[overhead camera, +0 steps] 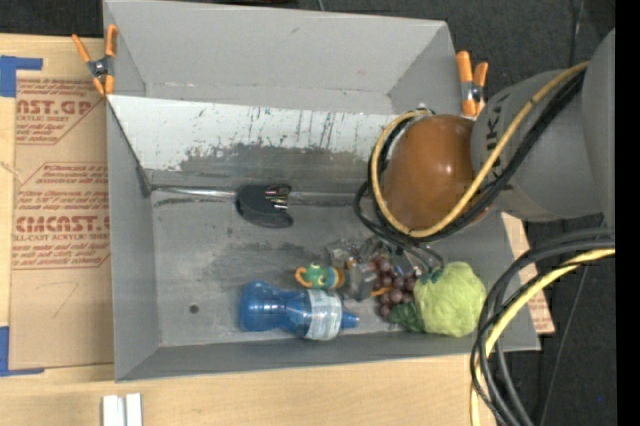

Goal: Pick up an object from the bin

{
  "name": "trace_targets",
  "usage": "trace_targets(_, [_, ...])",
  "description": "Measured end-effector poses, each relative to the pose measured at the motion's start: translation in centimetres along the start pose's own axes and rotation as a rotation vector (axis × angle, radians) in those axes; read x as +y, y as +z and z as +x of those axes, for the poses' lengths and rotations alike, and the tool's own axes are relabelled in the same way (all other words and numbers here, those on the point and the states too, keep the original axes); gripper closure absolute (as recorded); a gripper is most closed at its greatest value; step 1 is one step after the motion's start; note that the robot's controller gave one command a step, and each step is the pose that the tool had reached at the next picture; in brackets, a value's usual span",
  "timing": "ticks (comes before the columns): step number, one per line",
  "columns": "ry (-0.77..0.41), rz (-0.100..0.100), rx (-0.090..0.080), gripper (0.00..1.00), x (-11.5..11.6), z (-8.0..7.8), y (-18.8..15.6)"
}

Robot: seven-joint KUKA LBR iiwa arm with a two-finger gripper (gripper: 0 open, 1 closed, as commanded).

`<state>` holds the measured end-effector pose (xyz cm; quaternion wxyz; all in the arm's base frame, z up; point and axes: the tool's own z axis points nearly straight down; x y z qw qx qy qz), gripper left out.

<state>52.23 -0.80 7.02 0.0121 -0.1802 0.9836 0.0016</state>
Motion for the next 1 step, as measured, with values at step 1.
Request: trace_targets(1, [-0.127,0.004,-0.010,1.00,0.25,1.81,-0.18])
